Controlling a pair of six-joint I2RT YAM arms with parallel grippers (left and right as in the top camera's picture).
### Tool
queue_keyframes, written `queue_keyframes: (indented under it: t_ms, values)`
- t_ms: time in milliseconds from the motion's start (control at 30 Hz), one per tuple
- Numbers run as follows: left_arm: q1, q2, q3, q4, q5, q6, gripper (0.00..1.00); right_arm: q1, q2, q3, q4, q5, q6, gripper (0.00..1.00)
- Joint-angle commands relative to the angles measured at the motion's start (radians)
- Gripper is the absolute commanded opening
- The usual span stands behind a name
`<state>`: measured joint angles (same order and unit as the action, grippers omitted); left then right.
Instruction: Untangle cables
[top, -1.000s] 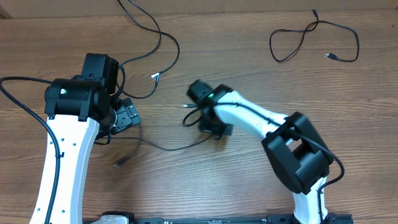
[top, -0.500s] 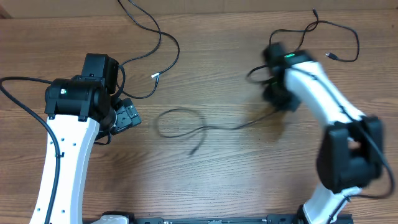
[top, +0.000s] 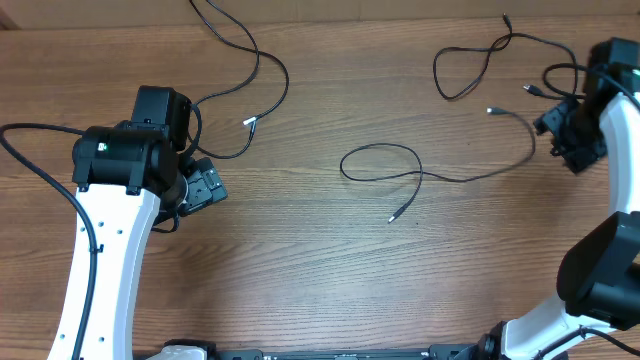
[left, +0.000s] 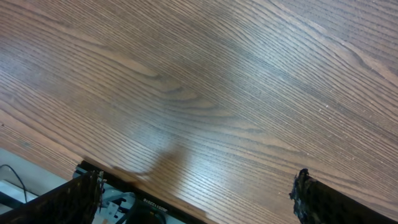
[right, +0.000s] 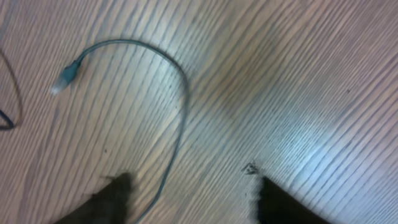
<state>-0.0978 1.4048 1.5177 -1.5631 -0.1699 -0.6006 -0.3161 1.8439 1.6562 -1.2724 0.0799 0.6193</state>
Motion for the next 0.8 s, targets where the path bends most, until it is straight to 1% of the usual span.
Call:
queue_keyframes:
  t_ms: [0, 67, 167, 300, 567, 700, 767]
  values:
    - [-0.001, 0.001, -0.006, 0.001, -0.021, -0.016, 0.99, -0.006, -0.019, 0.012, -0.002, -0.156, -0.092, 0.94]
    - [-0.001, 0.001, -0.006, 0.001, -0.021, -0.016, 1.0, 0.005, -0.019, 0.006, -0.005, -0.229, -0.161, 0.98]
    - [-0.001, 0.001, -0.006, 0.0, -0.021, -0.016, 1.0, 0.045, -0.019, -0.013, -0.017, -0.321, -0.238, 0.98]
    - [-0.001, 0.001, -0.006, 0.001, -0.021, -0.016, 1.0, 0.14, -0.019, -0.054, -0.014, -0.332, -0.284, 0.98]
    - [-0.001, 0.001, -0.006, 0.001, -0.021, -0.016, 1.0, 0.386, -0.018, -0.227, 0.124, -0.317, -0.288, 1.0]
    - [-0.001, 0.001, -0.006, 0.001, -0.021, -0.016, 0.99, 0.477, -0.018, -0.278, 0.187, -0.317, -0.28, 1.0]
    - [-0.001, 0.001, -0.006, 0.001, -0.021, -0.016, 1.0, 0.502, -0.017, -0.284, 0.199, -0.293, -0.244, 1.0]
